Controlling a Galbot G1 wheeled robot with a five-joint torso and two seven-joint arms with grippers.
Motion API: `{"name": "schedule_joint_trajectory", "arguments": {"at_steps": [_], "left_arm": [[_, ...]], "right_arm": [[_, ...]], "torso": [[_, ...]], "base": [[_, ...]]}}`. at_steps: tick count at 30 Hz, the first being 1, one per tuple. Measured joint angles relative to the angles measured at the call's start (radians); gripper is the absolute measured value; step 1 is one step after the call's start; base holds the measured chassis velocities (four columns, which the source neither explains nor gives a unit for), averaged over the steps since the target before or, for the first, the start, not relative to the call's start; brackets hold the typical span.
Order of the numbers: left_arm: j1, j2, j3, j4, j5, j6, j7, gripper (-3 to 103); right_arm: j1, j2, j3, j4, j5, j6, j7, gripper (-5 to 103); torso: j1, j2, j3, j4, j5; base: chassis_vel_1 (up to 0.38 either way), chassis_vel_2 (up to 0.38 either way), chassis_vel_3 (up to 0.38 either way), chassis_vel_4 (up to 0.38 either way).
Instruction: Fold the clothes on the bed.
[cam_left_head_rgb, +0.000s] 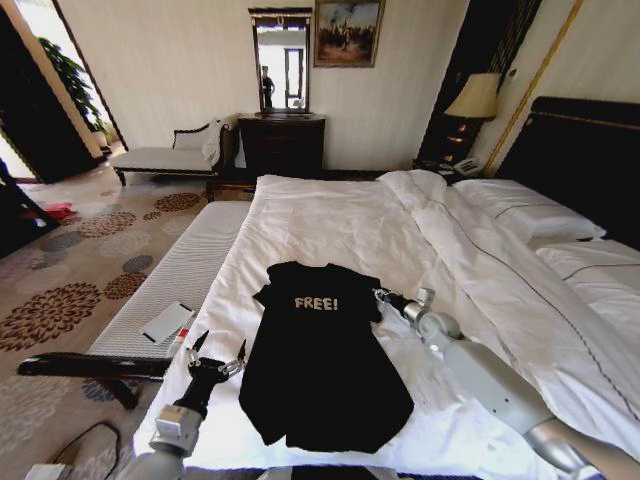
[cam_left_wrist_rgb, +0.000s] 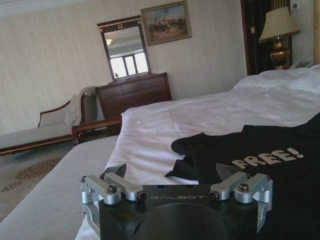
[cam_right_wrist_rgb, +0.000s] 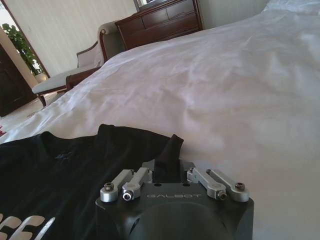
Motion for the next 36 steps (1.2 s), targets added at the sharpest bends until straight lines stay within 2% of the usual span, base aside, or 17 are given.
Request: {"name": "schedule_joint_trajectory", "arguments": {"at_steps": [1, 3, 6, 8, 9, 13, 17, 20, 22, 24, 26, 27, 29, 32, 33, 34, 36], "left_arm": [[-0.002, 0.000, 0.000, 0.000, -0.001, 0.000, 0.000, 100], [-0.002, 0.000, 0.000, 0.000, -0.002, 0.000, 0.000, 100], [0.001, 0.000, -0.009, -0.001, -0.005, 0.000, 0.000, 100], [0.002, 0.000, -0.011, -0.001, -0.005, -0.001, 0.000, 100], [0.004, -0.001, -0.013, -0.002, -0.006, -0.003, 0.000, 100], [0.005, -0.001, -0.016, -0.002, -0.006, -0.005, 0.000, 100], [0.005, -0.004, -0.015, -0.003, -0.006, -0.007, 0.001, 100], [0.000, -0.005, -0.005, -0.002, -0.004, -0.008, 0.001, 100], [-0.004, -0.004, 0.001, -0.002, -0.004, -0.008, 0.001, 100], [-0.004, -0.004, 0.002, -0.002, -0.004, -0.009, 0.001, 100], [-0.001, -0.004, 0.003, -0.006, -0.004, -0.010, 0.001, 100], [0.003, -0.005, -0.001, -0.009, -0.004, -0.011, 0.001, 100], [0.007, -0.007, -0.004, -0.012, -0.004, -0.012, 0.001, 100], [0.031, -0.013, -0.034, -0.021, -0.004, -0.022, 0.005, 100], [0.037, -0.015, -0.043, -0.022, -0.004, -0.026, 0.006, 100], [0.042, -0.017, -0.049, -0.022, -0.004, -0.029, 0.008, 100], [0.043, -0.019, -0.050, -0.022, -0.004, -0.030, 0.010, 100]], "right_arm": [[0.001, 0.000, -0.003, -0.002, -0.003, 0.000, 0.000, 21], [0.001, 0.000, -0.004, -0.003, -0.005, 0.000, 0.001, 21], [0.001, 0.005, -0.010, -0.010, -0.020, 0.004, 0.002, 5], [0.002, 0.006, -0.011, -0.011, -0.022, 0.005, 0.003, 5], [0.002, 0.008, -0.012, -0.012, -0.028, 0.010, 0.006, 1], [0.001, 0.009, -0.012, 0.008, -0.044, 0.019, 0.023, 0], [-0.023, -0.005, -0.007, 0.125, -0.111, 0.033, 0.052, 0], [-0.046, -0.020, -0.038, 0.264, -0.193, 0.037, 0.068, 0], [-0.045, -0.018, -0.098, 0.302, -0.280, 0.050, 0.069, 0], [-0.039, -0.015, -0.121, 0.301, -0.313, 0.056, 0.066, 0], [0.001, 0.016, -0.229, 0.235, -0.465, 0.098, 0.054, 0], [0.013, 0.036, -0.264, 0.195, -0.499, 0.109, 0.054, 0], [0.020, 0.046, -0.281, 0.172, -0.512, 0.113, 0.055, 0], [0.041, 0.097, -0.338, 0.090, -0.541, 0.130, 0.071, 0], [0.042, 0.103, -0.342, 0.085, -0.542, 0.132, 0.073, 0], [0.042, 0.103, -0.343, 0.088, -0.542, 0.135, 0.073, 5], [0.040, 0.100, -0.341, 0.096, -0.540, 0.136, 0.073, 5]], "torso": [[0.000, 0.000, 0.000, 0.0000, 0.0000], [0.000, 0.000, 0.000, 0.0000, 0.0000], [0.000, 0.000, 0.000, -0.0001, 0.0001], [0.000, 0.000, 0.000, -0.0001, 0.0002], [0.000, 0.000, 0.000, -0.0001, 0.0002], [0.000, 0.000, 0.000, -0.0003, 0.0002], [0.000, 0.000, 0.000, 0.0000, 0.0002], [0.000, 0.000, 0.000, -0.0001, -0.0003], [0.000, 0.000, 0.000, -0.0001, -0.0005], [0.000, 0.000, 0.000, -0.0003, -0.0003], [0.000, 0.000, 0.000, 0.0001, -0.0003], [0.000, 0.000, 0.000, 0.0001, 0.0001], [0.000, 0.000, 0.000, 0.0002, 0.0004], [0.000, 0.000, 0.000, 0.0001, 0.0004], [0.000, 0.000, 0.000, 0.0002, 0.0003], [0.000, 0.000, 0.000, 0.0002, 0.0001], [0.000, 0.000, 0.000, 0.0002, -0.0001]], "base": [[0.000, 0.000, 0.000, 0.000], [0.000, 0.000, 0.000, 0.000], [0.000, 0.000, 0.000, 0.000], [0.000, 0.000, 0.000, 0.000], [0.000, 0.000, 0.000, 0.000], [0.000, 0.000, 0.000, 0.000], [0.000, 0.000, 0.000, 0.000], [0.000, 0.000, 0.000, 0.000], [0.000, 0.000, 0.000, 0.000], [0.000, 0.000, 0.000, 0.000], [0.000, 0.000, 0.000, 0.000], [0.000, 0.000, 0.000, 0.000], [0.000, 0.000, 0.000, 0.000], [0.000, 0.000, 0.000, 0.000], [0.000, 0.000, 0.000, 0.000], [0.000, 0.000, 0.000, 0.000], [0.000, 0.000, 0.000, 0.000]]}}
